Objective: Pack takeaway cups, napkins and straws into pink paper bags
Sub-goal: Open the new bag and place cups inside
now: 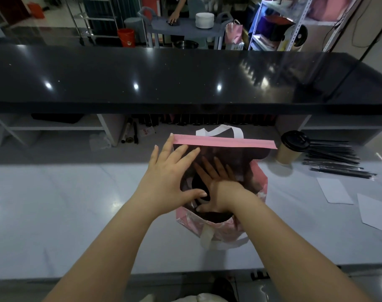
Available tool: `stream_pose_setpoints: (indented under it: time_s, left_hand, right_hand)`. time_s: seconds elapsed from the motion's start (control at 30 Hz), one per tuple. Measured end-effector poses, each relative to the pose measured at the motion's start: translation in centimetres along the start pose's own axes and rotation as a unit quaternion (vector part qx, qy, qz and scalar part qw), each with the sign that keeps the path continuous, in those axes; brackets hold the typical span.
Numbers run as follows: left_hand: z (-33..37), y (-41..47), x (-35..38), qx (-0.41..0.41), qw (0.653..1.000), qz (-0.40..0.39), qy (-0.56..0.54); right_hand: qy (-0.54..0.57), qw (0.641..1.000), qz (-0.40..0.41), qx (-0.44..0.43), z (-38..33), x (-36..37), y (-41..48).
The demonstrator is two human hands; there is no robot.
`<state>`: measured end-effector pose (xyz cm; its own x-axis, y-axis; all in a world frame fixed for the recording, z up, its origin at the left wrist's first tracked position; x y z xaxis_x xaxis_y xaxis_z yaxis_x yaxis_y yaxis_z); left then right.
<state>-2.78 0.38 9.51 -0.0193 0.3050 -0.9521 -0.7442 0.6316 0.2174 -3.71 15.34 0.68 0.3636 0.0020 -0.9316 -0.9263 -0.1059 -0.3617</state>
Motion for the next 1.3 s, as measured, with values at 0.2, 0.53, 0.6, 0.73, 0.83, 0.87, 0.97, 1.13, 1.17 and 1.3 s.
stream_pose_setpoints:
  time_s: [0.2, 0.53, 0.6, 0.73, 0.83, 0.87, 0.97, 1.13, 1.17, 1.3]
  left_hand:
    - [-0.2, 0.3, -1.9, -0.003, 0.999, 0.017, 0.039]
    - [2.2, 3.2, -4.1, 0.025, 0.996, 0.07, 0.044]
    - [3.6, 4.0, -3.8, 0.048, 0.996, 0.069, 0.03]
    - [6.8, 5.3, -2.8, 0.1, 0.992, 0.07, 0.014]
    - [9.2, 6.3, -1.9, 0.121, 0.991, 0.064, -0.004]
    - [10.0, 6.5, -1.6, 0.127, 0.99, 0.064, -0.009]
    - [12.2, 7.5, -1.0, 0.145, 0.987, 0.059, -0.023]
    - [15.3, 9.6, -0.1, 0.152, 0.987, 0.059, -0.015]
    - [15.9, 10.0, 0.1, 0.151, 0.987, 0.06, -0.015]
    - [18.7, 12.2, 0.8, 0.15, 0.987, 0.049, -0.008]
  right_hand:
    - [0.093, 0.994, 0.055, 0.01, 0.6, -5.4, -1.6]
    - [0.177, 0.961, 0.2, 0.07, 3.0, -10.2, -7.9]
    - [0.191, 0.947, 0.247, 0.074, 3.4, -10.7, -9.7]
    - [0.178, 0.924, 0.318, 0.119, 4.8, -10.4, -13.0]
    - [0.182, 0.909, 0.34, 0.156, 6.6, -9.7, -15.1]
    - [0.183, 0.907, 0.341, 0.167, 7.4, -9.5, -15.6]
    - [0.185, 0.9, 0.341, 0.197, 9.7, -9.0, -16.9]
    - [0.19, 0.896, 0.347, 0.203, 13.2, -8.6, -17.5]
    - [0.193, 0.896, 0.346, 0.199, 14.0, -8.5, -17.5]
    - [0.207, 0.898, 0.345, 0.175, 17.9, -8.7, -17.3]
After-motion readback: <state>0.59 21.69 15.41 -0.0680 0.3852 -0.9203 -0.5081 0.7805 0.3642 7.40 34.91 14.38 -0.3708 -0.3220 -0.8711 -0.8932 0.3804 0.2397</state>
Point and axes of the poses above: each hand's wrist, its own y-axis towards the middle knuckle, its own x-axis out of the palm, z = x × y, the point moved 5 cm from there along y, towards the middle knuckle, and after that the axes turned 7 degrees about x, right-handed, at the moved point
